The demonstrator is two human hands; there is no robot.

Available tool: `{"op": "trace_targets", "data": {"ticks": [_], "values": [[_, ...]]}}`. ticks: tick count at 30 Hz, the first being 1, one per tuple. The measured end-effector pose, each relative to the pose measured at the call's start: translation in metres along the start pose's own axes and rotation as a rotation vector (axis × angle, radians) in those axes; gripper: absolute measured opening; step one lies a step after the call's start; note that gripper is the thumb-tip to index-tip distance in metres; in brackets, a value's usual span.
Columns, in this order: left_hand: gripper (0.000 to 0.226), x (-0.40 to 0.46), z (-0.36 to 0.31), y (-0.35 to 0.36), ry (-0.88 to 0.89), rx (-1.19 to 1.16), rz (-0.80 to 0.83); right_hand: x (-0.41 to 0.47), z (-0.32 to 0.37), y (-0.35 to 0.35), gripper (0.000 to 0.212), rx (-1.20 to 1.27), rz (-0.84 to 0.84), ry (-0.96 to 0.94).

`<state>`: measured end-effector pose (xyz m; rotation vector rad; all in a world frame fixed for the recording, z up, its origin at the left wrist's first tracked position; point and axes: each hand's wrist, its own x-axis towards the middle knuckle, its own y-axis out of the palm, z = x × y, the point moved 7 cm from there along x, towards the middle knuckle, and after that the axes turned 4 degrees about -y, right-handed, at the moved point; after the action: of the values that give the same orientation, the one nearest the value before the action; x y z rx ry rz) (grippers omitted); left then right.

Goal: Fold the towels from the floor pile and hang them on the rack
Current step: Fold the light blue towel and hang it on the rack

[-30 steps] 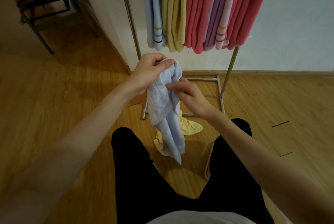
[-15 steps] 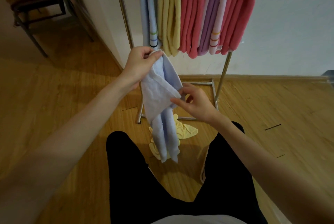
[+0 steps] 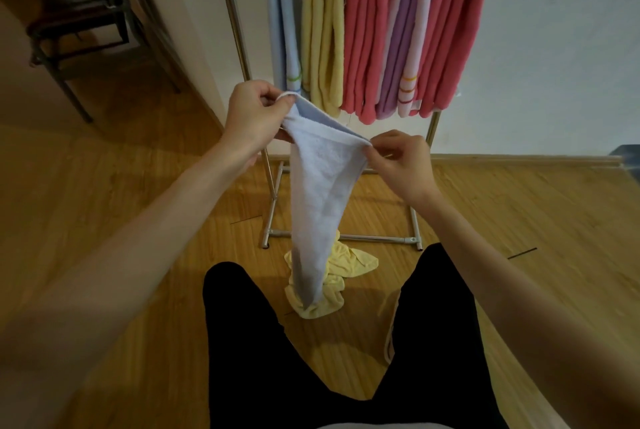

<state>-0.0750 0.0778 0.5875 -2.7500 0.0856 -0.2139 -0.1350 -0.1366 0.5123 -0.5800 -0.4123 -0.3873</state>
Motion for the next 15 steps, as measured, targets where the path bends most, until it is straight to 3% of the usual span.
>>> {"op": "trace_targets", "data": {"ticks": [4,9,15], "values": [[0.01,0.001,-0.007,-0.01,0.034,0.072,-0.037,0.016,0.003,-0.008,0.013,0.014,-0.064,0.012],[0.009,0.002,-0.029,-0.026,0.209,0.309,-0.16,0.035,0.027,-0.02,0.015,0.044,-0.106,-0.03],[0.013,0.008,-0.074,-0.049,0.395,0.384,-0.315,0.065,0.068,-0.054,0.012,0.167,-0.287,-0.084]]}}
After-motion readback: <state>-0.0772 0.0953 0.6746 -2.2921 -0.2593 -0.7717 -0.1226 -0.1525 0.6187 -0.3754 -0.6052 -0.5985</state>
